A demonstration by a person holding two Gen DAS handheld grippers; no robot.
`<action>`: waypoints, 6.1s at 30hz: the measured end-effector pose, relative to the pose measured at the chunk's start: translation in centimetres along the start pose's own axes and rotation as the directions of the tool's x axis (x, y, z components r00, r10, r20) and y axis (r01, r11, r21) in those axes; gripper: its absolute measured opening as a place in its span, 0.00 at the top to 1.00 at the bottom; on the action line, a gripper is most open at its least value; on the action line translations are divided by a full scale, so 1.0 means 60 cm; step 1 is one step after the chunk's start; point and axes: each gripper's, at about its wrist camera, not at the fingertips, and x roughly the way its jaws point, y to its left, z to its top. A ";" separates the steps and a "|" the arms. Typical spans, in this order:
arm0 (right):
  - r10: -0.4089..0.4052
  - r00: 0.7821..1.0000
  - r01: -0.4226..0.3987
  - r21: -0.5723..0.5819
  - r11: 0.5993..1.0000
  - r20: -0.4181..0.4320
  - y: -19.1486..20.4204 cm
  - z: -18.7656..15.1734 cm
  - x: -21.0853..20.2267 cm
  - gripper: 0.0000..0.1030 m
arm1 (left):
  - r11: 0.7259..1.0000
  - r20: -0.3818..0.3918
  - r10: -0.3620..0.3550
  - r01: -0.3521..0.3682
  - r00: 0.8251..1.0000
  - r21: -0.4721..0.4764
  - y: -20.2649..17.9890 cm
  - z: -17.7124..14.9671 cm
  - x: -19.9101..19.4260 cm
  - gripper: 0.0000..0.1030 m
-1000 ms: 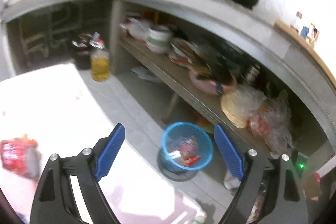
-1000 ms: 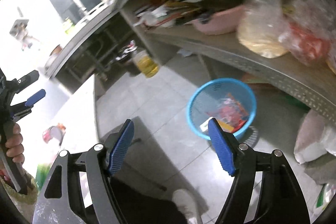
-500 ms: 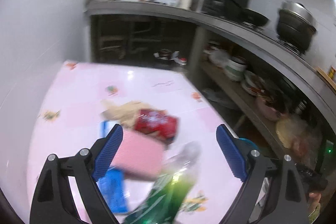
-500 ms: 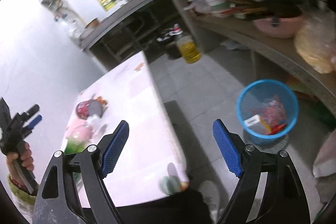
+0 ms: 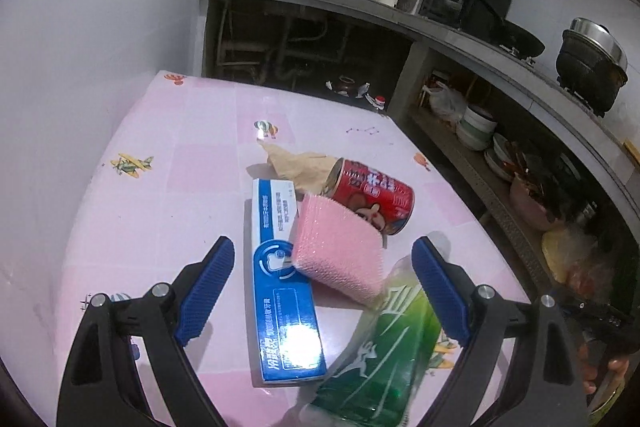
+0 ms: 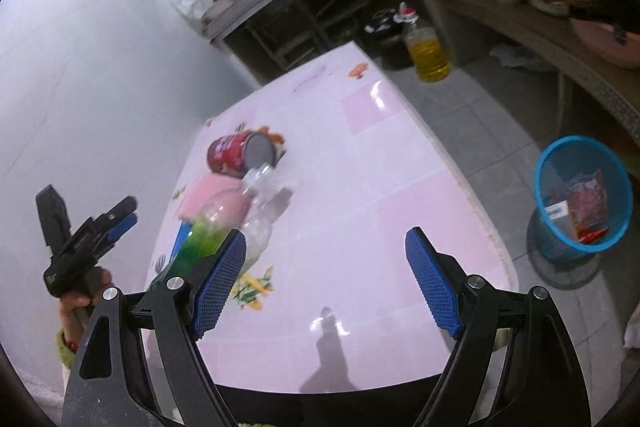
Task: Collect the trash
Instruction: 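Grasp the pink bubble-wrap sponge with the left gripper, then grasp the red DRINK MILK can with the right gripper while the left lifts the sponge, then carry the sponge and can over to the blue wastebasket, then open both grippers over the wastebasket to drop sponge and can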
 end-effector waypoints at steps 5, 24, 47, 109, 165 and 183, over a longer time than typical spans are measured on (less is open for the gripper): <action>0.013 0.999 -0.014 -0.028 1.000 -0.031 0.027 -0.005 0.014 0.24 | 1.000 -0.040 -0.024 0.024 0.999 -0.001 0.006 -0.003 0.029 0.22; -0.003 0.995 -0.005 -0.081 0.997 -0.101 0.079 -0.013 0.048 0.24 | 0.993 -0.157 0.016 0.003 0.987 0.117 -0.010 -0.003 0.128 0.63; -0.037 0.999 0.032 -0.154 0.988 -0.028 0.106 0.029 0.041 0.24 | 0.996 -0.017 -0.082 0.082 0.997 0.019 0.012 0.014 0.078 0.85; 0.009 0.998 0.028 -0.520 0.853 0.069 0.190 0.209 0.194 0.39 | 0.997 0.212 0.015 0.003 0.977 -0.083 0.050 0.062 -0.045 0.86; -0.452 0.866 0.389 0.279 0.878 0.215 -0.359 0.081 -0.146 0.39 | 0.825 -0.346 -0.343 0.456 0.873 0.333 -0.626 0.021 0.278 0.89; -0.574 0.818 0.517 0.380 0.767 0.044 -0.537 0.087 -0.015 0.32 | 0.813 -0.404 -0.314 0.463 0.859 0.354 -0.790 -0.026 0.462 0.55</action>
